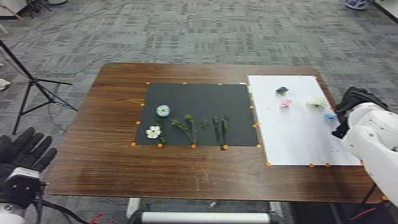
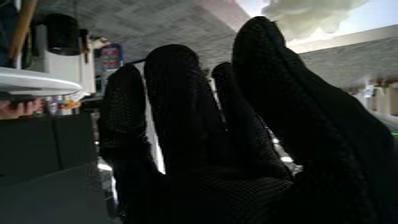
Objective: Arrange flowers
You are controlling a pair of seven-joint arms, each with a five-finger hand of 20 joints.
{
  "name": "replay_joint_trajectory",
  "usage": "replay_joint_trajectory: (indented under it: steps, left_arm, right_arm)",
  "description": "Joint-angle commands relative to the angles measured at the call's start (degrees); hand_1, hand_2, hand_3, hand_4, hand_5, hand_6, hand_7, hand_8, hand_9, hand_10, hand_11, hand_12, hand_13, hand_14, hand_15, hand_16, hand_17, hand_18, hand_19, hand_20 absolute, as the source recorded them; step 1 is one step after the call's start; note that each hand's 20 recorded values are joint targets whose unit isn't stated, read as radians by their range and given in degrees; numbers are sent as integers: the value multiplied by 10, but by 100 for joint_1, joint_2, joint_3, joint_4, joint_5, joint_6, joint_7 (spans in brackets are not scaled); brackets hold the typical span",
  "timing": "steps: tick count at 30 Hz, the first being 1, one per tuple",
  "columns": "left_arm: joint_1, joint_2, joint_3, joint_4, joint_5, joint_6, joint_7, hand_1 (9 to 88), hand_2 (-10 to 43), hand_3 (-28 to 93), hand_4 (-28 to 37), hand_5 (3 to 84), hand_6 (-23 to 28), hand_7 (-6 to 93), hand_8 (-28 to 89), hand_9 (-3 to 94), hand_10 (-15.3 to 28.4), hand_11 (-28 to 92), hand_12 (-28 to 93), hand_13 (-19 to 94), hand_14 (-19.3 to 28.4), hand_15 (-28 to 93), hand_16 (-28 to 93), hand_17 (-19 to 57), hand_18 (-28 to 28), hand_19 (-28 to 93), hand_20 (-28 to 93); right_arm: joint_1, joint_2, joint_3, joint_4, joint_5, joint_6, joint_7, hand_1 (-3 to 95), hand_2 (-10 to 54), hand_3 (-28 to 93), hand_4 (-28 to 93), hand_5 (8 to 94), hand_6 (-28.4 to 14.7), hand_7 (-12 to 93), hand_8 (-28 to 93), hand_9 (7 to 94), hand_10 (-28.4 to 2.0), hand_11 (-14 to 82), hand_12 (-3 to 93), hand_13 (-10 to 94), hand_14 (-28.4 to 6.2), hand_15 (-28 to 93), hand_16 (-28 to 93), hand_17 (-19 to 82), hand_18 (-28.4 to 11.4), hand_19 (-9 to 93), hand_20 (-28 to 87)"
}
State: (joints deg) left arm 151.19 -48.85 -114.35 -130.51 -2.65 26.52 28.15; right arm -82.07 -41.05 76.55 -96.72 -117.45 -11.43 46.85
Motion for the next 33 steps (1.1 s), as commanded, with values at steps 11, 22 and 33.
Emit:
replay_joint_trajectory:
  steps: [11, 22, 33]
  left_arm:
    - [9, -46, -7, -37, 182, -69, -100, 274, 168, 713, -282, 396, 95, 108, -78, 327, 136, 185, 116, 247, 134, 309, -28, -19, 123, 253, 125]
    - [-178, -13, 81, -25, 218, -97, -145, 273, 169, 714, -282, 396, 94, 109, -78, 327, 138, 186, 117, 247, 134, 309, -28, -20, 123, 253, 125]
    - [-194, 16, 119, -19, 180, -99, -121, 272, 169, 714, -282, 395, 94, 109, -78, 327, 137, 184, 117, 247, 134, 309, -28, -19, 122, 252, 125]
  right_arm:
    - [-256, -88, -87, -71, -7, -239, -248, 611, -95, 675, -283, 531, -51, 116, -109, 541, -137, 141, 97, 627, -98, 643, 340, 304, -263, 824, 319]
    - [-159, -279, -457, 328, -322, 72, -316, 632, -95, 636, -283, 626, -9, 167, -123, 662, -114, 155, 129, 665, -77, 628, 361, 320, -249, 827, 350]
    - [-331, -184, -680, 630, -926, 1704, -504, 705, -95, 631, -282, 743, -1, 254, 37, 857, -75, 88, 385, 747, -44, 602, 464, 364, -228, 802, 411]
